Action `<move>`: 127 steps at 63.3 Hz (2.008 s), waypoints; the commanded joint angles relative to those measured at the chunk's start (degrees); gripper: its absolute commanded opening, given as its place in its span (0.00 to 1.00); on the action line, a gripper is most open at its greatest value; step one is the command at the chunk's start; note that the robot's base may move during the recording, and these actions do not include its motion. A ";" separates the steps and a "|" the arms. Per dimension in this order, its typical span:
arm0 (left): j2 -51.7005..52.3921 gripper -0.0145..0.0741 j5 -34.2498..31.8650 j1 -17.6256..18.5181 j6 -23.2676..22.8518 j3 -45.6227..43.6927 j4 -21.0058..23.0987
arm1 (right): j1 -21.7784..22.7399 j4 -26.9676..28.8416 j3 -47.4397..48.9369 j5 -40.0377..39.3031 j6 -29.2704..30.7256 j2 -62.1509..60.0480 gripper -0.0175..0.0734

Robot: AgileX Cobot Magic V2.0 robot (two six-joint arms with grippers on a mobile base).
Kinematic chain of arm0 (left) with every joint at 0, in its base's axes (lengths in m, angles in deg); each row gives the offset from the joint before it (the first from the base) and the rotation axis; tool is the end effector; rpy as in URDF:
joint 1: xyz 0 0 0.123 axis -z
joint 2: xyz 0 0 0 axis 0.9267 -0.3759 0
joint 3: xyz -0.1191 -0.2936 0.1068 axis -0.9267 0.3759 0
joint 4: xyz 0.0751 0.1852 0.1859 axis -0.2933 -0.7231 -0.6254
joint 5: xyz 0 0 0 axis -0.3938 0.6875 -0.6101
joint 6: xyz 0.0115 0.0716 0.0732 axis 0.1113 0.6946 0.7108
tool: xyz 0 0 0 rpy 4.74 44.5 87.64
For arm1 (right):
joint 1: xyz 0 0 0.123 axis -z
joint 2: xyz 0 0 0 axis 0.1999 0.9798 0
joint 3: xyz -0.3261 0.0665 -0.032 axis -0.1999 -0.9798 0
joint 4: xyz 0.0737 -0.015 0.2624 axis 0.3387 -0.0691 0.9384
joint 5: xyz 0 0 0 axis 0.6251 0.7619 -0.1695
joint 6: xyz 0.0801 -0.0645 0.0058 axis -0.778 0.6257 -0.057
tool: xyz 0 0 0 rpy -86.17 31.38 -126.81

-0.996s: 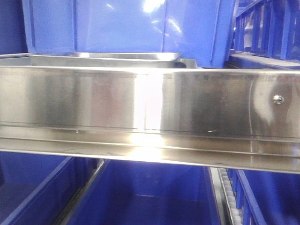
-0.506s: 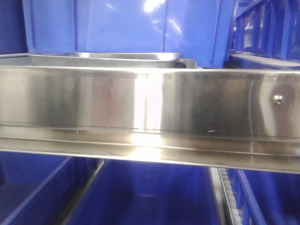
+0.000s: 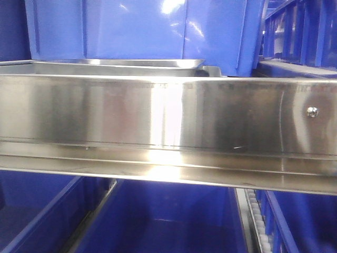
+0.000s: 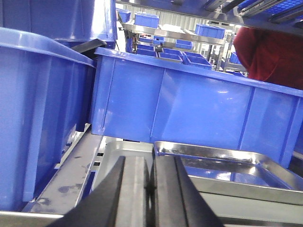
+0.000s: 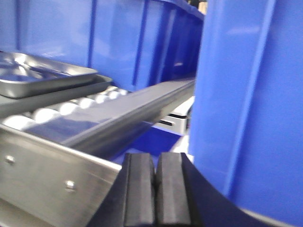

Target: Stack silver trays without gaps

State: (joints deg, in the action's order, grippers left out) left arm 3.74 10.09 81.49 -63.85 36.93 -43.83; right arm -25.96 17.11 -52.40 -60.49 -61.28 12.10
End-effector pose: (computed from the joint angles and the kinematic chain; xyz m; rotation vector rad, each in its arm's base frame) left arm 0.0469 -0.0109 0.2677 0.0867 1.4509 -0.2840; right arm 0.0395 0.0068 0.2012 -0.1751 1.6152 0.1736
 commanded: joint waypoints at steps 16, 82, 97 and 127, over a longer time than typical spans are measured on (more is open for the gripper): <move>0.18 0.16 -0.95 0.32 0.15 0.03 0.22 | 0.13 14.34 -0.25 -4.65 12.50 0.02 0.11; 0.18 0.16 -0.95 0.32 0.15 0.03 0.22 | 18.47 16.44 -0.25 -8.03 11.71 0.02 0.11; 0.18 0.16 -0.95 0.32 0.15 0.03 0.22 | 19.99 16.44 -0.25 -8.03 11.71 0.02 0.11; 0.18 0.16 -0.95 0.32 0.15 0.03 0.22 | 21.30 16.44 -0.25 -8.03 11.71 0.02 0.11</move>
State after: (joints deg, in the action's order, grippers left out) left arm 3.74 10.09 81.49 -63.85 36.93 -43.83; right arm -4.96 33.45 -52.63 -67.00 -49.65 12.10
